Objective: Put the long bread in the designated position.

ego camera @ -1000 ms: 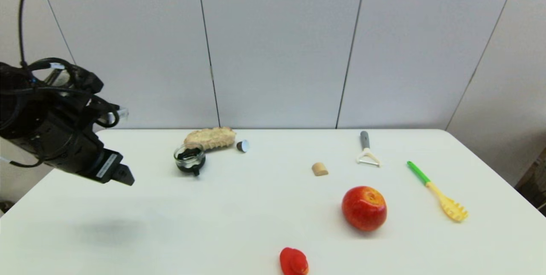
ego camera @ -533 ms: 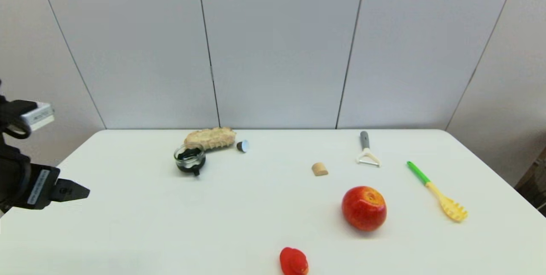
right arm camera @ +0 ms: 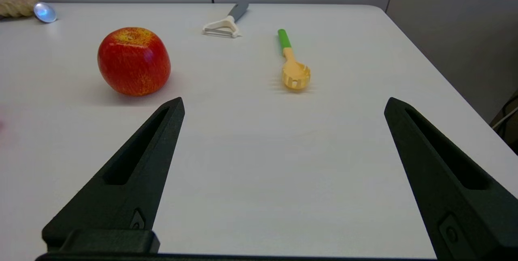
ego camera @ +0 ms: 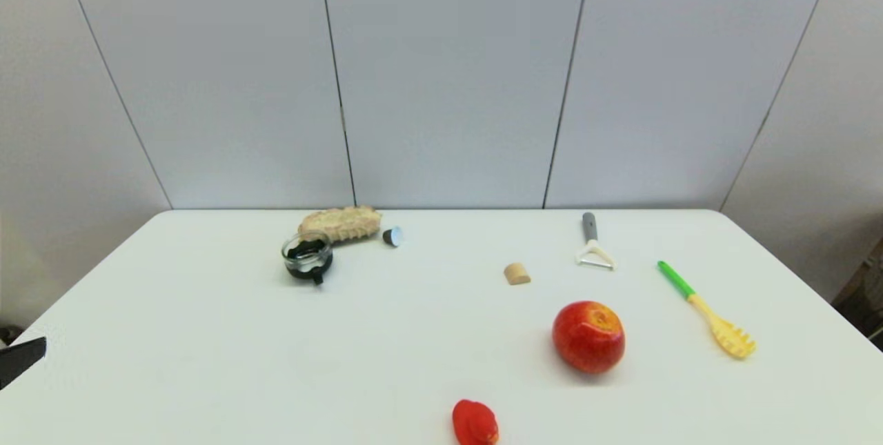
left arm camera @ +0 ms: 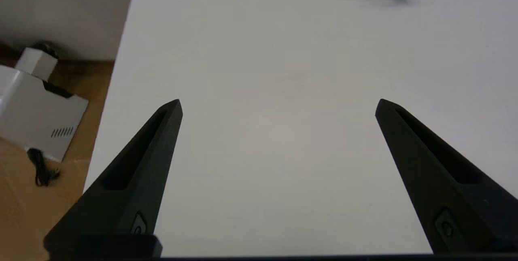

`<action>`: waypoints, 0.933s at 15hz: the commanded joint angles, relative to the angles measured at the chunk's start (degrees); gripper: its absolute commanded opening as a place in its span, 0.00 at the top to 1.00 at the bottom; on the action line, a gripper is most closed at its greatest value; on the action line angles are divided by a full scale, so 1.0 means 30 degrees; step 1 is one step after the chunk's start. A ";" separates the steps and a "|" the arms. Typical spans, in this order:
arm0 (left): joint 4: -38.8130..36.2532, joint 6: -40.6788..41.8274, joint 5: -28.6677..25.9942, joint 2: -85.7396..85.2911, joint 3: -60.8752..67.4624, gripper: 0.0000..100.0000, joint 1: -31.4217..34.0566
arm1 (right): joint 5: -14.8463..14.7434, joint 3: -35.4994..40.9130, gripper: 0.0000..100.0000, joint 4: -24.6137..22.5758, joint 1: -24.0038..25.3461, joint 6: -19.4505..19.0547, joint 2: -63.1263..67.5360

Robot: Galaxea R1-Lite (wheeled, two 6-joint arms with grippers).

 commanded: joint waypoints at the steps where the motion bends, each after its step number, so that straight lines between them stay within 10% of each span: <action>1: -0.5963 -0.0050 -0.0012 -0.5773 0.4243 0.00 -0.0514 | 0.0005 0.0000 0.00 0.0006 0.0002 -0.0005 -0.0008; 7: -1.3082 -0.0079 -0.0041 -0.8205 0.9311 0.00 -0.0689 | 0.0005 0.0000 0.00 0.0006 0.0002 -0.0005 -0.0008; 14: -1.3698 -0.0079 -0.1155 -1.1105 1.1802 0.00 -0.0602 | 0.0005 0.0000 0.00 0.0006 0.0002 -0.0005 -0.0008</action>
